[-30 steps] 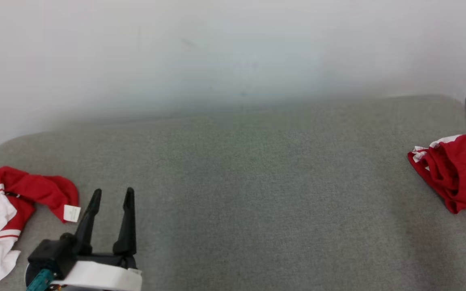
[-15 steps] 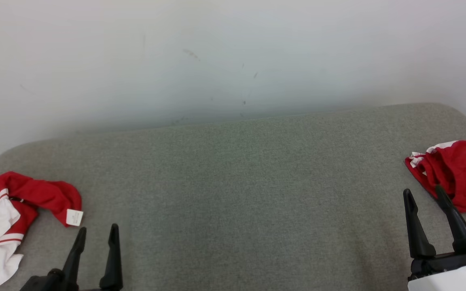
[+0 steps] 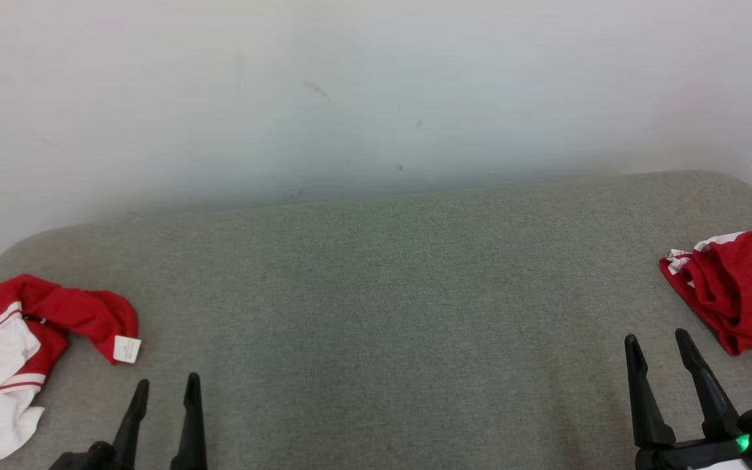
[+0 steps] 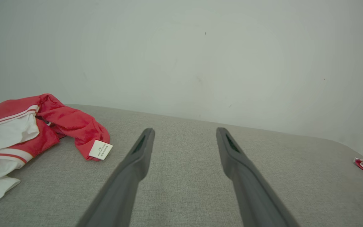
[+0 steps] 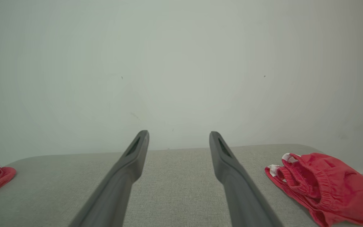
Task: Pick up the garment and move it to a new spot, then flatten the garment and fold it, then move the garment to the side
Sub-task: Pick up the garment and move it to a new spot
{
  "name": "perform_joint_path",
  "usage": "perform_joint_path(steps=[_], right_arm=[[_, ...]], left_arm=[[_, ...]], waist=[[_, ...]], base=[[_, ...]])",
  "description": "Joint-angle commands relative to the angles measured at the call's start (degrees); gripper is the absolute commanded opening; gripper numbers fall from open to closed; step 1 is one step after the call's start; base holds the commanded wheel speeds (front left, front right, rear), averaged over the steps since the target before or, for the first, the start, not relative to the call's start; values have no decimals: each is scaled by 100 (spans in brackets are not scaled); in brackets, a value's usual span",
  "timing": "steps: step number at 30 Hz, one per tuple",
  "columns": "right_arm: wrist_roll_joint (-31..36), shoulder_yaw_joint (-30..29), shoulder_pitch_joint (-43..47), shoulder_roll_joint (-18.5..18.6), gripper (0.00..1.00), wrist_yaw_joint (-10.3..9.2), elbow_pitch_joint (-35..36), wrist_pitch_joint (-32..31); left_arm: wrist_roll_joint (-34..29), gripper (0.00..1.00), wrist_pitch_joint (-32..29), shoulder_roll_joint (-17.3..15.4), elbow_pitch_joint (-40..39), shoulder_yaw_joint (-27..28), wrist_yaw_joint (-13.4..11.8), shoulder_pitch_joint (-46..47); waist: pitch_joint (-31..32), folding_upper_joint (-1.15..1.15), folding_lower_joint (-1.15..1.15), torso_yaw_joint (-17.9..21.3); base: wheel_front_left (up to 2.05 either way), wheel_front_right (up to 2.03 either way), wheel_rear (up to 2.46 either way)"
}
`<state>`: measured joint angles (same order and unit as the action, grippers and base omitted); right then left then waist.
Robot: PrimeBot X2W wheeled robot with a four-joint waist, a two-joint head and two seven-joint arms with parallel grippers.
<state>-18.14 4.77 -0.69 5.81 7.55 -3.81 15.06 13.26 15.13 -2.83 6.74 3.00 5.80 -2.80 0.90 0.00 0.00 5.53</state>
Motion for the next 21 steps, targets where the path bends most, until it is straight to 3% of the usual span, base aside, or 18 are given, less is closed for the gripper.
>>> perform_joint_path(steps=[1, 21], right_arm=[[6, 8, 5, 12, 100, -12, -23, 13], [-45, 34, 53, -3, 100, -13, -173, 14]], left_arm=[[45, 100, 0, -16, 14, -7, -15, 33], [7, 100, 0, -15, 71, -132, 21, 133]], waist=[[0, 0, 0, -2], [18, 0, 0, -98]], base=[[0, 0, 0], [0, 0, 0]])
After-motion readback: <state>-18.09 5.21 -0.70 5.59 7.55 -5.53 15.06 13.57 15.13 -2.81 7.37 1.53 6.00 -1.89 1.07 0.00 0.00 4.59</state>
